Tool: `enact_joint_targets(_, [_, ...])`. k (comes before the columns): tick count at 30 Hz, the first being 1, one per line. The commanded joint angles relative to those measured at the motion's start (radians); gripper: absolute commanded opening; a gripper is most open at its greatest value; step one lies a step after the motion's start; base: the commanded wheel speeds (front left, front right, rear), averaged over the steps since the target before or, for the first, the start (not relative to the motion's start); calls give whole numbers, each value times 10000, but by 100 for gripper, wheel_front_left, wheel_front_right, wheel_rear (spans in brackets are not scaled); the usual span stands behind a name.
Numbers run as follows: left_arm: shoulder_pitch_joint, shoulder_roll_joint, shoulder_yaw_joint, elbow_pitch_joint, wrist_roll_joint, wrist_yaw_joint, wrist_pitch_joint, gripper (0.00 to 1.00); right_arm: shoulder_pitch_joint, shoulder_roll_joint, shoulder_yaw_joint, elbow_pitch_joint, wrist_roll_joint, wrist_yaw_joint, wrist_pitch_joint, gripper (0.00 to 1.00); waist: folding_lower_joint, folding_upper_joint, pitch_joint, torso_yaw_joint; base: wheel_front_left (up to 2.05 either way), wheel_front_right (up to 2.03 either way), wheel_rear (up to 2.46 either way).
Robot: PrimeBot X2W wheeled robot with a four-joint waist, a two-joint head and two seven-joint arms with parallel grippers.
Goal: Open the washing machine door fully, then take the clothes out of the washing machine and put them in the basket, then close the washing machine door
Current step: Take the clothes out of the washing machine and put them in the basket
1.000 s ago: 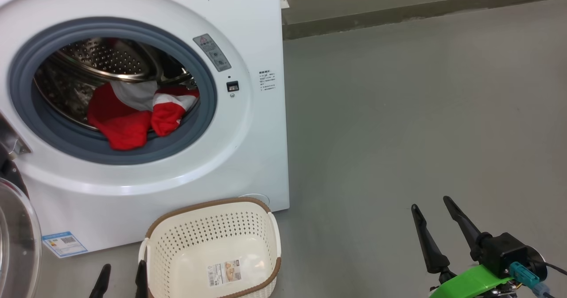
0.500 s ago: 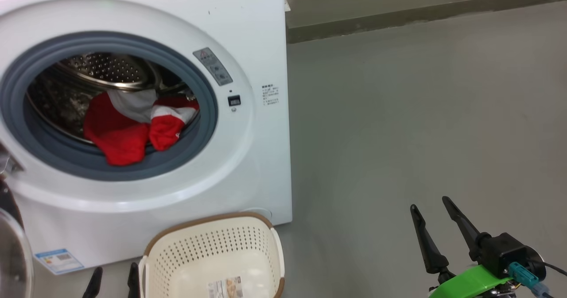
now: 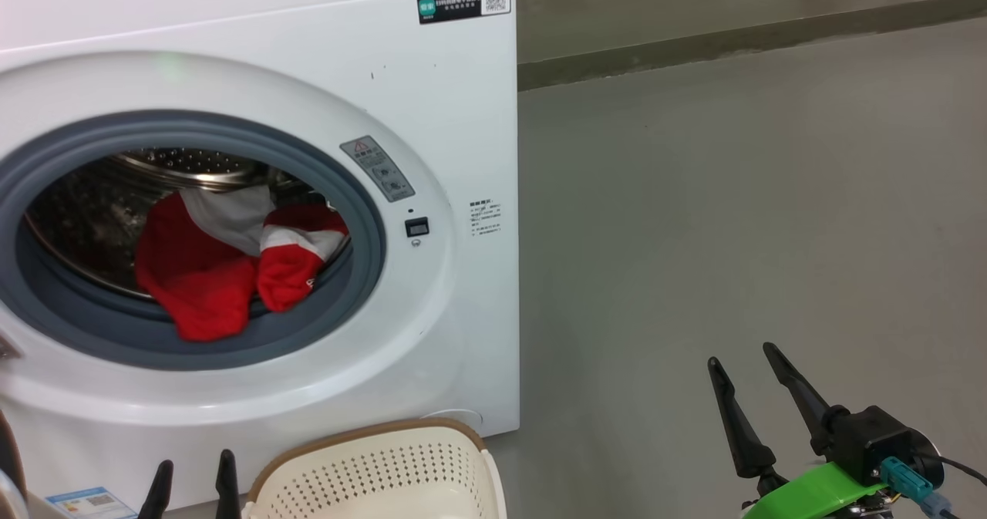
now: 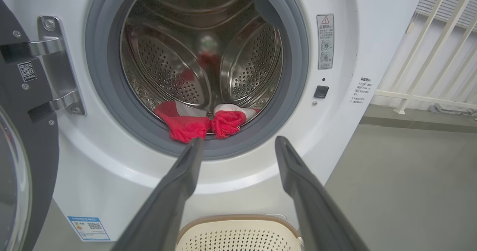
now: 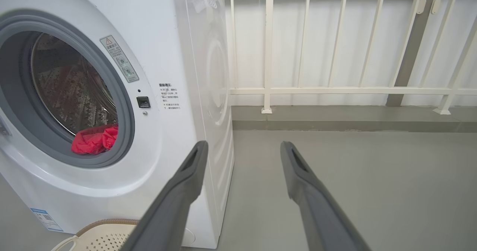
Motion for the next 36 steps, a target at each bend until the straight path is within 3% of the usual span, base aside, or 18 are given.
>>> enact_joint_targets(1, [-402, 53, 277, -231, 51, 90, -120, 100, -293, -86, 205, -248, 99, 48, -65, 100, 0, 0, -5, -5, 15, -15, 0])
enact_joint_targets(24, [-444, 53, 172, -129, -43, 355, -120, 100, -295, -100, 314, -271, 138, 48, -65, 100, 0, 0, 162, 75, 0, 0, 0])
enact_joint_targets(36, [-1781, 53, -124, 321, -1, 378, -120, 100, -453, -134, 342, -313, 164, 48, -65, 100, 0, 0, 803, 401, 0, 0, 0])
